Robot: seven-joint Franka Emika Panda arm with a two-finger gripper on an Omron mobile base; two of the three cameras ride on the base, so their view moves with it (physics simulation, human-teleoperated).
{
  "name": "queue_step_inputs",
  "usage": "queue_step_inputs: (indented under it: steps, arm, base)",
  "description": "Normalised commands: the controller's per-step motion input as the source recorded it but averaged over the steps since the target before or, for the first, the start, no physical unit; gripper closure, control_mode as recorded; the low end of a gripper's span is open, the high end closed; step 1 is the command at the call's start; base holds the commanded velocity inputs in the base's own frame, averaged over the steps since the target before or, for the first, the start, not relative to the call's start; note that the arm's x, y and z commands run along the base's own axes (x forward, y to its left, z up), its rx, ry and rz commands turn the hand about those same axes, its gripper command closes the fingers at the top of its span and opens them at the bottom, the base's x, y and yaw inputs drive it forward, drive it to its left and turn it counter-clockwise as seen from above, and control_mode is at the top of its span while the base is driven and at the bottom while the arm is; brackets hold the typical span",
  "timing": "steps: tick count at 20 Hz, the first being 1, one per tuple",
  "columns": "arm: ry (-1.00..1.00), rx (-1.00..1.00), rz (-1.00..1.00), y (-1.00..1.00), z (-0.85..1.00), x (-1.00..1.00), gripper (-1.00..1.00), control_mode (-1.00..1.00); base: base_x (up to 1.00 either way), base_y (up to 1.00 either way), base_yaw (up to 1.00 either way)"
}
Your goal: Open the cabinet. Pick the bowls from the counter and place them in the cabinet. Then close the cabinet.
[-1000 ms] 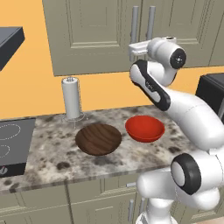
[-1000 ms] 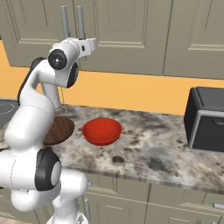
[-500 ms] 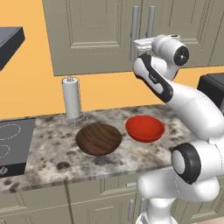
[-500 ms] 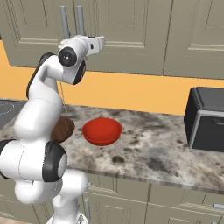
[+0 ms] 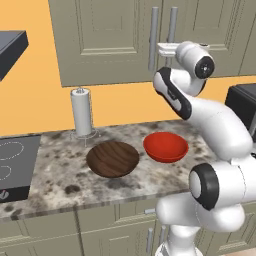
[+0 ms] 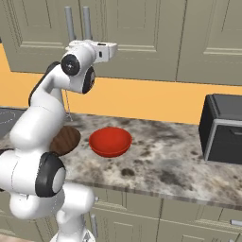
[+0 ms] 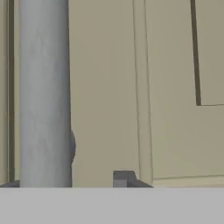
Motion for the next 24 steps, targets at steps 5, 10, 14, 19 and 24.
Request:
queue_step_inputs:
  steps: [5, 10, 14, 19, 24]
  arm:
    - [0.08, 0.16, -0.10, -1.00, 0.01, -0.20, 1.00, -1.00]
    - [0.22, 0.17, -0.09, -1.00, 0.08, -0.66, 1.00, -1.00]
    - [0.21, 0.19, -0.07, -1.00, 0.03, -0.83, 1.00, -1.00]
    - [-0.03, 0.35, -0.02, -1.00, -0.52, -0.47, 1.00, -1.00]
    - [-0.28, 0.35, 0.00, -1.00, -0.97, 0.00, 1.00, -1.00]
  base:
    - [0.00, 0.00, 0.00]
    - [0.00, 0.00, 0.00]
    - [0.00, 0.00, 0.00]
    - [0.00, 0.00, 0.00]
    - [0.00, 0.00, 0.00]
